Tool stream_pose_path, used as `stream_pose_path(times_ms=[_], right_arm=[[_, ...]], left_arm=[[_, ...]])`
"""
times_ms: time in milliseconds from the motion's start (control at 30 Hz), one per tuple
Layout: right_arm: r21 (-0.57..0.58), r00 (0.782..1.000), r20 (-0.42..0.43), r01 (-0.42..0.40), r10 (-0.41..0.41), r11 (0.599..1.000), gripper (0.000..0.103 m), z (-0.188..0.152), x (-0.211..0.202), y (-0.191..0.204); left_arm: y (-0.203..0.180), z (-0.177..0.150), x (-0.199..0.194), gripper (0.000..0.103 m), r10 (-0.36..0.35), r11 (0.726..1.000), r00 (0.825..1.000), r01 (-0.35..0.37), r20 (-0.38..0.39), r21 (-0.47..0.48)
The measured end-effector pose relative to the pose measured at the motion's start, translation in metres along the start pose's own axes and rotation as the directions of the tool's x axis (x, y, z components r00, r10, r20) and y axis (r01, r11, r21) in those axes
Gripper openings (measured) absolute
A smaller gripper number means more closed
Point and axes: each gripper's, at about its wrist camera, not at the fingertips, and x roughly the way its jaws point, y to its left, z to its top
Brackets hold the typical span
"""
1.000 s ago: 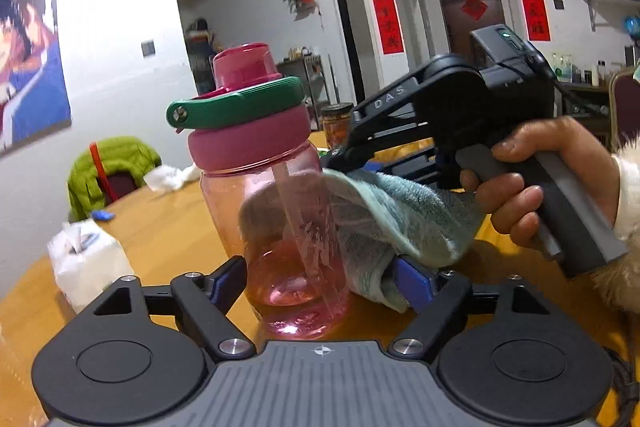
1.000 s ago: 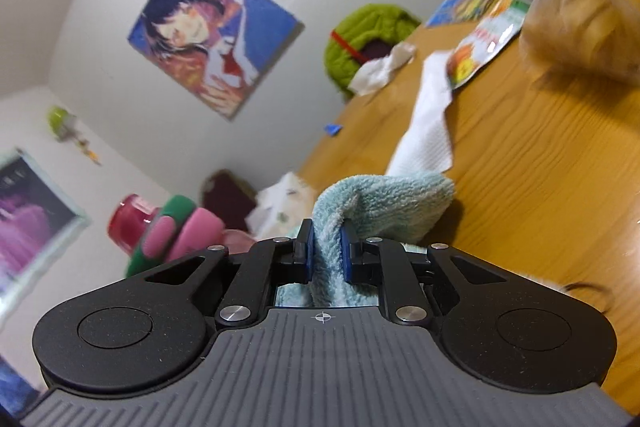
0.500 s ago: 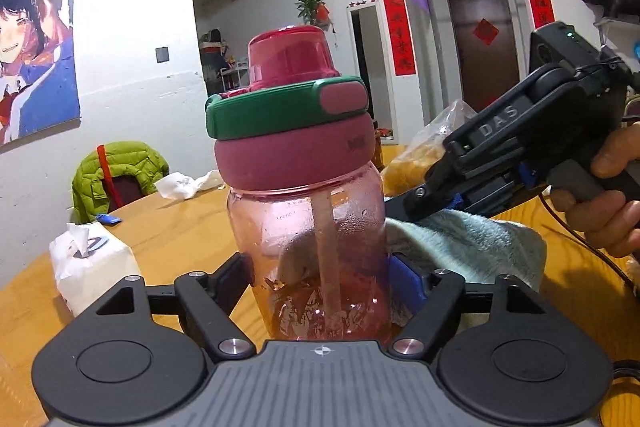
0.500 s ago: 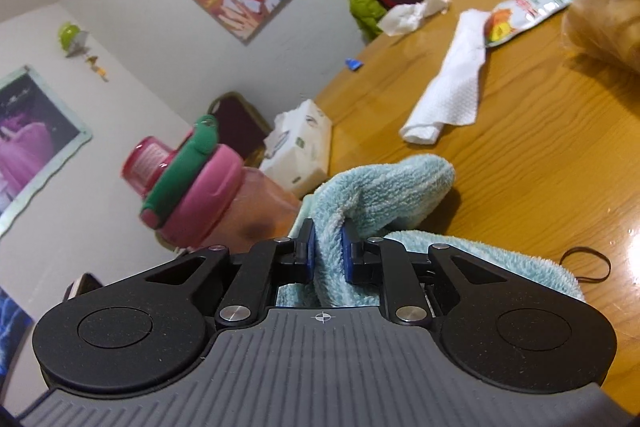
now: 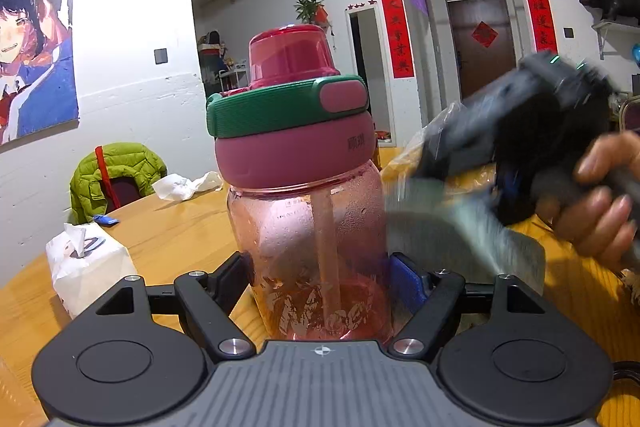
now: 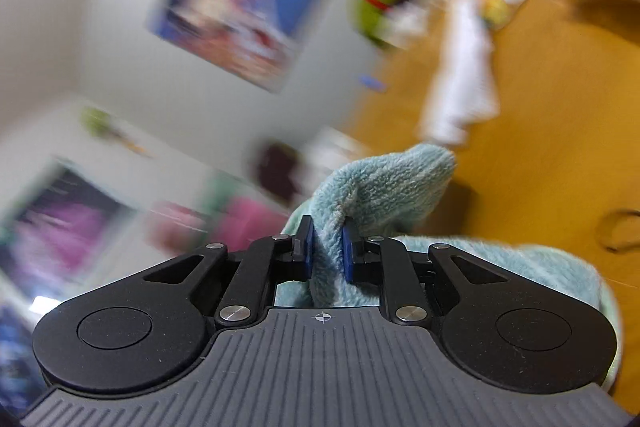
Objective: Clean container
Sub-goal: 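Hold the bottle with the left gripper while the right gripper rubs the towel around its base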
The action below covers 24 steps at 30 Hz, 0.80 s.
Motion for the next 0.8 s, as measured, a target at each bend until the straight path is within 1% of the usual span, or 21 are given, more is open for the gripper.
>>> stream_pose_path(times_ms=[33,100,200,267,300,333,367,467,500,533,600,667,767,800], right_arm=[[-0.003,0.997,-0.036,0.072,-0.072,0.997,0.019,-0.001,0.007,-0.003],[-0.036,0.987,-0.065,0.144,-0.146,0.989,0.019,-0.004,0.016,-0.006],[-0.091,0.982,-0.056,0.177,-0.182,0.98,0.019,-0.006,0.017,0.002],[-0.116,0.995,0.003,0.101,-0.101,0.988,0.019,-0.005,0.005,0.012],[-0.129,0.998,0.032,0.062,-0.059,0.99,0.019,-0.004,-0.001,0.017],[-0.126,0.998,0.058,-0.006,0.013,0.992,0.019,-0.003,-0.01,0.021],[-0.125,0.993,0.085,-0.075,0.086,0.989,0.019,-0.001,-0.019,0.024],[-0.12,0.984,0.108,-0.126,0.139,0.985,0.02,0.001,-0.031,0.026],[-0.114,0.989,0.096,-0.104,0.115,0.988,0.02,0.002,-0.029,0.025],[-0.1,0.994,0.08,-0.065,0.073,0.993,0.02,0.001,-0.024,0.021],[-0.088,0.998,0.041,0.044,-0.041,0.995,0.02,-0.001,-0.009,0.015],[-0.097,0.987,-0.009,0.161,-0.162,0.982,0.02,-0.003,0.008,0.009],[-0.146,0.971,-0.026,0.232,-0.238,0.962,0.019,-0.006,0.018,0.009],[-0.155,0.97,-0.021,0.236,-0.242,0.959,0.019,-0.006,0.018,0.011]], left_arm=[[0.0,0.0,0.0,0.074,0.0,1.0,1.0,0.0,0.0,0.0],[-0.001,0.0,-0.001,0.074,0.001,1.0,1.0,-0.001,0.0,0.001],[0.009,0.004,0.006,0.074,-0.001,1.0,1.0,0.001,-0.002,-0.004],[0.01,0.004,0.005,0.074,-0.001,1.0,1.0,0.001,-0.001,-0.004],[0.011,0.004,0.006,0.074,-0.002,1.0,1.0,0.002,-0.001,-0.004],[0.01,0.004,0.006,0.074,-0.004,1.0,1.0,0.004,0.0,-0.003],[0.009,0.004,0.004,0.074,-0.009,1.0,1.0,0.009,0.002,0.0],[0.007,0.004,0.007,0.074,-0.016,1.0,1.0,0.016,0.009,0.007],[0.007,0.004,0.008,0.074,-0.015,1.0,1.0,0.015,0.01,0.011],[0.007,0.004,0.008,0.074,-0.014,1.0,1.0,0.014,0.011,0.013],[0.008,0.004,0.01,0.074,-0.014,1.0,1.0,0.014,0.013,0.012],[0.009,0.004,0.011,0.074,-0.015,1.0,1.0,0.015,0.014,0.01],[0.01,0.004,0.014,0.074,-0.016,1.0,1.0,0.016,0.016,0.004],[0.009,0.004,0.015,0.074,-0.017,1.0,1.0,0.017,0.016,0.003]])
